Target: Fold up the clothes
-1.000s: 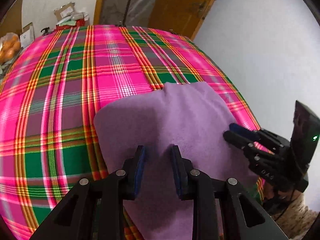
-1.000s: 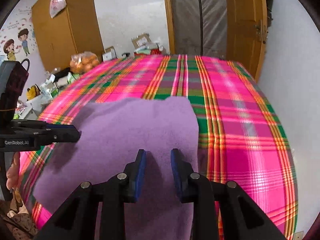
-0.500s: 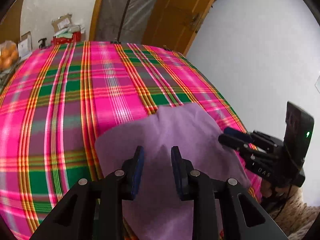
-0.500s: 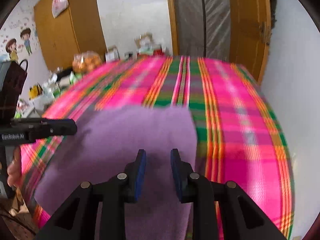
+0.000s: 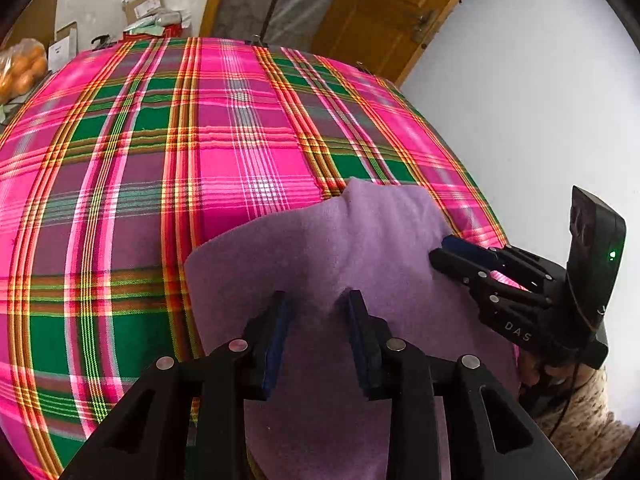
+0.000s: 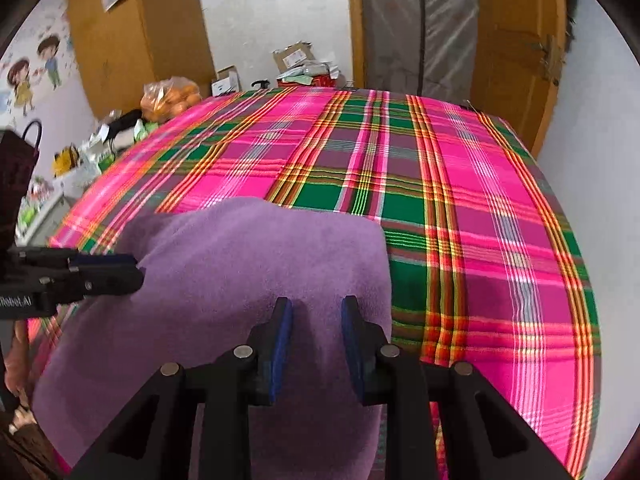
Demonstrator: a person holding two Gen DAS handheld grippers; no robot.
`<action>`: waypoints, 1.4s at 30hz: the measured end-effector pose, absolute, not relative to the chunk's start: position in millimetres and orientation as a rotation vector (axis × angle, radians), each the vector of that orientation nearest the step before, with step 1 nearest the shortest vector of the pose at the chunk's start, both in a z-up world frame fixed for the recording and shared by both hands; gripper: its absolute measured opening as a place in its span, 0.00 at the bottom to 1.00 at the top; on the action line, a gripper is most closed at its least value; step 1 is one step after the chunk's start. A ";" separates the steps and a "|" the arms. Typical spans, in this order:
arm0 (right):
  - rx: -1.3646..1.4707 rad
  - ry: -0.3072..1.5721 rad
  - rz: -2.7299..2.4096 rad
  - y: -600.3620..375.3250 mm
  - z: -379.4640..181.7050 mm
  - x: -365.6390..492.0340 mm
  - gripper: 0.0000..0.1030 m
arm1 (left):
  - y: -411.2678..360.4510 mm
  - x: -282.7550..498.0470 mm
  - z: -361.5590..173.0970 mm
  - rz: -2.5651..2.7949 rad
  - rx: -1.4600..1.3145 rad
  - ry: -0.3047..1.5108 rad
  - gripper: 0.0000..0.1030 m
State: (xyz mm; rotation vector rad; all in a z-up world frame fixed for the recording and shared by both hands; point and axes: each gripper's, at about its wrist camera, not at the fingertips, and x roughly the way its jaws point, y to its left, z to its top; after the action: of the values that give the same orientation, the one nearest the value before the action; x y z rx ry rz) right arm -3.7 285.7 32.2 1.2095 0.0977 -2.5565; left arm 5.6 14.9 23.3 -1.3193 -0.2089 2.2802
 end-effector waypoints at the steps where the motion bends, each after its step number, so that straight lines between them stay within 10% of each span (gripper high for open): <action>1: 1.208 0.099 -2.557 286.2 31.6 -3.3 0.25 | 15.1 6.6 24.0 2.284 -1.318 -0.205 0.31; 42: 1.148 0.088 -2.567 289.7 35.6 105.2 0.25 | 18.2 101.0 30.6 2.275 -1.244 -0.038 0.29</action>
State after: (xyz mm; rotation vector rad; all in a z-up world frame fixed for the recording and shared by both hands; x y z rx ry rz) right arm 105.2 289.7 35.6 1.1483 0.0882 -2.5674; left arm 101.0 18.2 30.6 -1.2441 -0.0382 2.2749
